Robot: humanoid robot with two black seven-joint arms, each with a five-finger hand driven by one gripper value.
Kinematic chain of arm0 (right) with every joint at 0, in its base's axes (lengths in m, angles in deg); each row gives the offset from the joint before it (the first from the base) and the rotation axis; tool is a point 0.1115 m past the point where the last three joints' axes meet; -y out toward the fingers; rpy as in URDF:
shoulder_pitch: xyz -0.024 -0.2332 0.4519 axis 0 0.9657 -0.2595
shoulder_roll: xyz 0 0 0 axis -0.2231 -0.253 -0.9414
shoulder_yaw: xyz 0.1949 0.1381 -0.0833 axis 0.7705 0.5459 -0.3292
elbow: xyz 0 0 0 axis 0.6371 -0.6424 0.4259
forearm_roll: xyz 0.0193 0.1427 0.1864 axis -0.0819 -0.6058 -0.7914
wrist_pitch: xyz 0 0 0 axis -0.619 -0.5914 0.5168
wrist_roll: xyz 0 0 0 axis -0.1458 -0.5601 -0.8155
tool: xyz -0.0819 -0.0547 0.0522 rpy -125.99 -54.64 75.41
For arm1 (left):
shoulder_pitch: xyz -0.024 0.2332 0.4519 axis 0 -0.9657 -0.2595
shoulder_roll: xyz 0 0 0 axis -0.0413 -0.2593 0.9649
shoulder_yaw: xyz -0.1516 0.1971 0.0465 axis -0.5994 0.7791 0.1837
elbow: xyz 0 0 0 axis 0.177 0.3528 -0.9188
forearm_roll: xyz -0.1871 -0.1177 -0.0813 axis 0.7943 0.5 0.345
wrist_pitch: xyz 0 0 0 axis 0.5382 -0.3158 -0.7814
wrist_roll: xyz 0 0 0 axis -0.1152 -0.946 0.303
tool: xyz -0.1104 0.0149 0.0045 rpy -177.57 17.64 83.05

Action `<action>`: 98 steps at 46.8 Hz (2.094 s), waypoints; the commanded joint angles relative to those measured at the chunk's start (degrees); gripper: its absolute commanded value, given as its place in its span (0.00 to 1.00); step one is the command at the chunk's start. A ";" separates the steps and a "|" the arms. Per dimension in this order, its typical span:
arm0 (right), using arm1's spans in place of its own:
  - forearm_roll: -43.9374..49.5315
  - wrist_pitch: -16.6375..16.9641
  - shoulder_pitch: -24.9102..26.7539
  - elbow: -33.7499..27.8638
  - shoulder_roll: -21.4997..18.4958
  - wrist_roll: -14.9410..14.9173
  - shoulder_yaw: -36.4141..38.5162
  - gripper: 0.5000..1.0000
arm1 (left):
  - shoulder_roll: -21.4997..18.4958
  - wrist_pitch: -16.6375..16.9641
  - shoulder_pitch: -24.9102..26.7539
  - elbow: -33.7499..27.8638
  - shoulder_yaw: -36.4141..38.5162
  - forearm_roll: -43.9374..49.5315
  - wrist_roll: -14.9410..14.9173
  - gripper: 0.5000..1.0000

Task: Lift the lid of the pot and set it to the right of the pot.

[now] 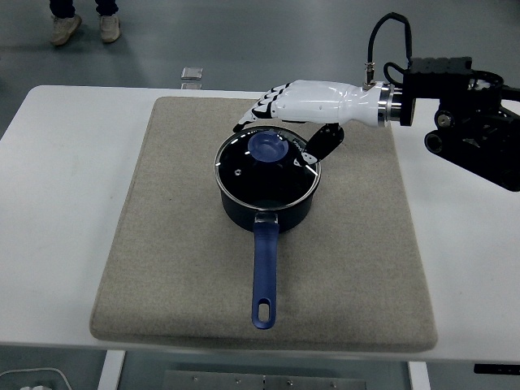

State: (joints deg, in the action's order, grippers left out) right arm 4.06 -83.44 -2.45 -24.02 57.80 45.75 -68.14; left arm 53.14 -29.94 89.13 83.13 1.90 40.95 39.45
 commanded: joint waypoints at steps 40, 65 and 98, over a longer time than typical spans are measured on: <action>4.46 -4.75 0.63 -2.25 -1.12 0.00 -2.30 0.75 | 0.00 0.00 0.00 0.00 0.01 0.00 0.00 1.00; 7.89 -6.68 0.28 -2.25 -1.12 0.00 -3.97 0.75 | 0.00 0.00 0.00 0.00 0.01 0.00 0.00 1.00; 6.57 -6.77 -1.83 -0.84 -1.12 0.00 -3.71 0.76 | 0.00 0.00 0.00 0.00 0.01 0.00 0.00 1.00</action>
State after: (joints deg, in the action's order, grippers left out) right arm 10.84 -90.33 -4.25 -25.16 56.67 45.75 -71.85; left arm 53.14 -29.93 89.12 83.13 1.89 40.95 39.46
